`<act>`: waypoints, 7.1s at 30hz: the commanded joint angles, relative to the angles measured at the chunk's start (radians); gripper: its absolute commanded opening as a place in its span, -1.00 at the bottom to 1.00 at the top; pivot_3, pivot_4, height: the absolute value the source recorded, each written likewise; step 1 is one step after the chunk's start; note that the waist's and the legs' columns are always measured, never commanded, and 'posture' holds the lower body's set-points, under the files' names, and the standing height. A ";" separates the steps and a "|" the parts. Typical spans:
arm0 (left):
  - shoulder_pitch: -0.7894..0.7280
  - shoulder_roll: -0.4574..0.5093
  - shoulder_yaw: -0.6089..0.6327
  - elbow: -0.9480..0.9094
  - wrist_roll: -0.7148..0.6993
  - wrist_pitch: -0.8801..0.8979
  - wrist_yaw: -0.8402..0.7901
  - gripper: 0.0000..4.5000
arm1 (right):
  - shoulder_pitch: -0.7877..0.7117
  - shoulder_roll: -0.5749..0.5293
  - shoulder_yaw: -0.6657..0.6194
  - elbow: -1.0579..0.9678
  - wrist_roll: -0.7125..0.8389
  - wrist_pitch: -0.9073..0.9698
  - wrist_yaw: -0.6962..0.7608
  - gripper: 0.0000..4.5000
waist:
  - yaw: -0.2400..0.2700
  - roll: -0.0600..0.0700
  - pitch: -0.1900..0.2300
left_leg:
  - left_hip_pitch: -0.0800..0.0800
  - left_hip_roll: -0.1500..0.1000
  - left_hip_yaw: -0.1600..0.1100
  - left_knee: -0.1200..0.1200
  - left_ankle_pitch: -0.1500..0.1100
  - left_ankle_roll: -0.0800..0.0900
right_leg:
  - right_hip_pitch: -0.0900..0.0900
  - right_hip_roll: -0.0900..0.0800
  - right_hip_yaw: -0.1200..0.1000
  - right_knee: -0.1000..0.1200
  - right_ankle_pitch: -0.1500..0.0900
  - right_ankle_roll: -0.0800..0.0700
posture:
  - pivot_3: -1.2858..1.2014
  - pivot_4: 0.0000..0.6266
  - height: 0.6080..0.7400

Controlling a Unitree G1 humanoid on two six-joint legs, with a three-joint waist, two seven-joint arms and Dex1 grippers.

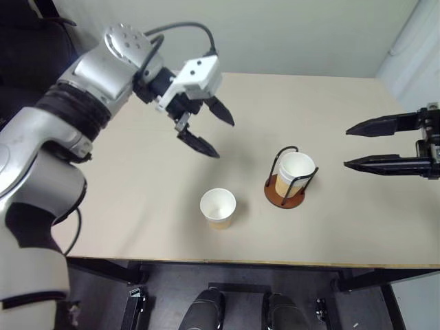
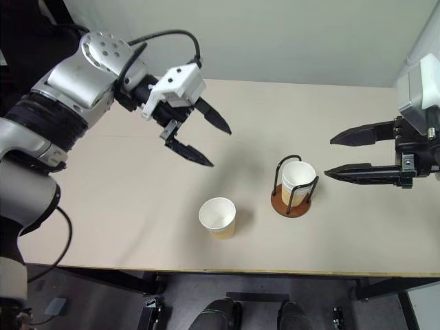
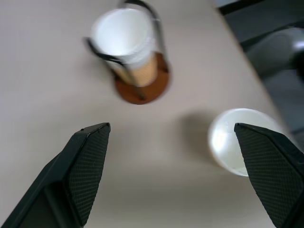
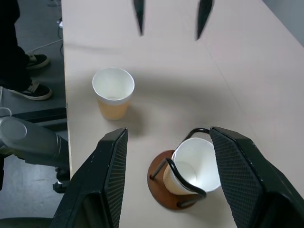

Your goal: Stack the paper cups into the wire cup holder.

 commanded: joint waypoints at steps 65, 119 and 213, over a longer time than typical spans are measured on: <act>0.191 -0.104 -0.055 -0.078 0.381 -0.303 -0.028 -0.57 | -0.016 -0.061 0.018 0.062 -0.012 -0.013 0.034 0.22 | -0.010 0.001 0.001 | 0.002 0.001 -0.005 -0.002 -0.002 -0.003 | 0.000 0.000 0.000 0.001 -0.001 -0.002 | 0.03 -0.52 1.00; -0.243 -0.455 0.224 0.595 0.527 -0.416 -0.028 -0.98 | -0.076 0.001 0.098 0.224 -0.164 -0.207 0.118 0.22 | -0.004 0.000 0.001 | 0.001 0.002 -0.003 -0.002 -0.006 -0.003 | -0.001 0.000 0.002 -0.001 -0.001 0.006 | 0.03 -0.52 1.00; -0.275 -0.789 0.749 0.691 1.006 -0.387 0.020 -0.98 | -0.100 -0.185 -0.092 0.163 -0.086 -0.065 0.132 0.22 | 0.002 0.000 0.001 | 0.002 0.001 0.004 0.001 -0.009 0.003 | 0.001 -0.001 0.004 0.001 -0.005 0.010 | 0.03 -0.52 1.00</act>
